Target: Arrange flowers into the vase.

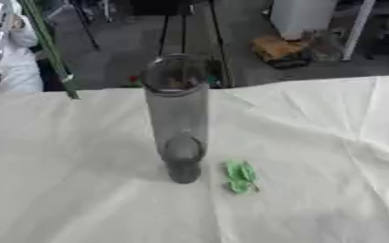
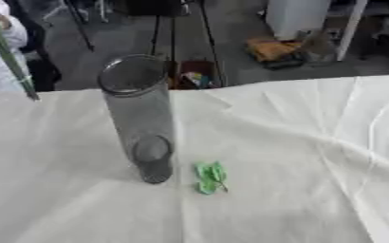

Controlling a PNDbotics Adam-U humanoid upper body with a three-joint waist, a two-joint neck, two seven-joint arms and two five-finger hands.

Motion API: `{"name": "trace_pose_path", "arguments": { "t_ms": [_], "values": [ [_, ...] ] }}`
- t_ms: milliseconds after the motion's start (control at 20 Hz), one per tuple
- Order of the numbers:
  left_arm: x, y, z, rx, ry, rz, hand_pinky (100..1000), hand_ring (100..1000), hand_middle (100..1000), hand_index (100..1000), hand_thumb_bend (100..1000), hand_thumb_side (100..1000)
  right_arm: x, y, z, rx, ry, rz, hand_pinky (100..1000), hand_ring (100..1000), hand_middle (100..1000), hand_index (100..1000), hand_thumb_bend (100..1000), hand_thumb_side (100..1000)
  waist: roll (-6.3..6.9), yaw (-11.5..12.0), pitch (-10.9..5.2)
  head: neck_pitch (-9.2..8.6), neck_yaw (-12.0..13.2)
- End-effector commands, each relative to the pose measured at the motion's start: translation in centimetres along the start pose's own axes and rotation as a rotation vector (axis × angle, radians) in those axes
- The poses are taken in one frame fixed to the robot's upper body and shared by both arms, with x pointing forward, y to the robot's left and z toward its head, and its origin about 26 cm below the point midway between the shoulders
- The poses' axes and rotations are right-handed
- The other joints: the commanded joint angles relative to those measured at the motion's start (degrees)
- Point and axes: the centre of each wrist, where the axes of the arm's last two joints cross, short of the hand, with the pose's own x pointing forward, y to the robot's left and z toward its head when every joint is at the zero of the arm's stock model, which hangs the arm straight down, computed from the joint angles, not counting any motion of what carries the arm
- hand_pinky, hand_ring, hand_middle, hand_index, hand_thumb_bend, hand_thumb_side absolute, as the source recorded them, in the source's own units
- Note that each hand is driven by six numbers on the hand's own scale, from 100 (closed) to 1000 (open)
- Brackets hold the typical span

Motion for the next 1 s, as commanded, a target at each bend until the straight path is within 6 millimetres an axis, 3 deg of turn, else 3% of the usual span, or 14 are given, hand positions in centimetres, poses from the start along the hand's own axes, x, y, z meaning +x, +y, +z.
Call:
{"name": "trace_pose_path", "arguments": {
  "t_ms": [50,600,1000],
  "values": [
    [1.4,0.1,-0.8,0.012,-0.012,0.050,100,100,100,100,100,881,0.6,-0.3,-0.6,0.024,-0.022,0.007,218,339,253,535,100,920,-0.04,-0.15,-1.64,0.99,-0.09],
    [3.6,-2.1,-1.3,-0.026,0.022,0.263,100,100,100,100,100,900,0.6,-0.4,-0.4,0.037,-0.016,0.002,217,340,256,535,100,925,0.02,-1.44,-3.03,2.90,0.57],
    [4.8,-3.1,-1.0,-0.044,0.018,0.322,100,100,100,100,100,897,0.6,-0.3,-0.4,0.048,-0.009,-0.005,217,340,255,535,100,918,0.41,-1.91,-3.49,3.02,1.17]
  ]
}}
